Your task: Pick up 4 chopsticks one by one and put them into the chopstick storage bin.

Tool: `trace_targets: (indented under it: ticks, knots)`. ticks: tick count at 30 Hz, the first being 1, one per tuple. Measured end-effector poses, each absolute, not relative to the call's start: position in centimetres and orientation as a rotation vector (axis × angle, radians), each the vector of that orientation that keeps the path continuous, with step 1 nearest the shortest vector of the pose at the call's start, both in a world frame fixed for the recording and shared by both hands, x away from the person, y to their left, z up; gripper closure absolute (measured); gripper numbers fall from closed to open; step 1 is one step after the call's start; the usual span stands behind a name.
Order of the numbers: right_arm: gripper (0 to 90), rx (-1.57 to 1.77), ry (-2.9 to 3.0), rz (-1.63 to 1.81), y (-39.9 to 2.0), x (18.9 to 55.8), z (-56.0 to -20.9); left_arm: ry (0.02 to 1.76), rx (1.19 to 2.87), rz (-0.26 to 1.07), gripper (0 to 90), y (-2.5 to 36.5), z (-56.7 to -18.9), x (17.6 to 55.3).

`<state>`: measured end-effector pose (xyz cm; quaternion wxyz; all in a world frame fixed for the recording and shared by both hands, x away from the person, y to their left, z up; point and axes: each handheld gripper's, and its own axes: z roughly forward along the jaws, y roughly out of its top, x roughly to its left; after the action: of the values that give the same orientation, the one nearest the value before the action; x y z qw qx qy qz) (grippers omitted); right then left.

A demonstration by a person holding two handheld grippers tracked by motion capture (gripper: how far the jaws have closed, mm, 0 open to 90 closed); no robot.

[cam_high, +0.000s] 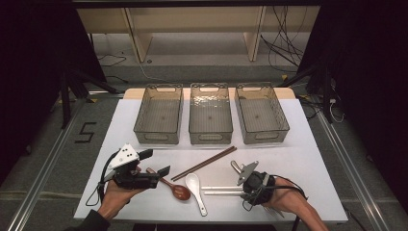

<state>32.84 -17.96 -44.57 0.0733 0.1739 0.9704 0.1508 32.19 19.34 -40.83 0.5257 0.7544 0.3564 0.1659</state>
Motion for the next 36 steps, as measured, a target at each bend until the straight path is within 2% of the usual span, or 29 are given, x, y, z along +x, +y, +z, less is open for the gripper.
trace_targets:
  ticks: [14, 22, 36]
  knots:
    - [75.5, 0.400, 2.940, 0.358, -17.5, 32.7, -45.3, 0.852, 1.806, 0.396, 12.6, 19.3, -40.8, 32.2]
    - [84.3, 0.247, 2.980, 0.324, -17.4, 32.3, -45.4, 0.852, 1.808, 0.398, 12.8, 19.3, -40.8, 32.2]
    - [85.7, 0.162, 2.963, 0.380, -17.5, 31.8, -44.1, 0.854, 1.816, 0.393, 12.9, 19.2, -40.9, 32.3]
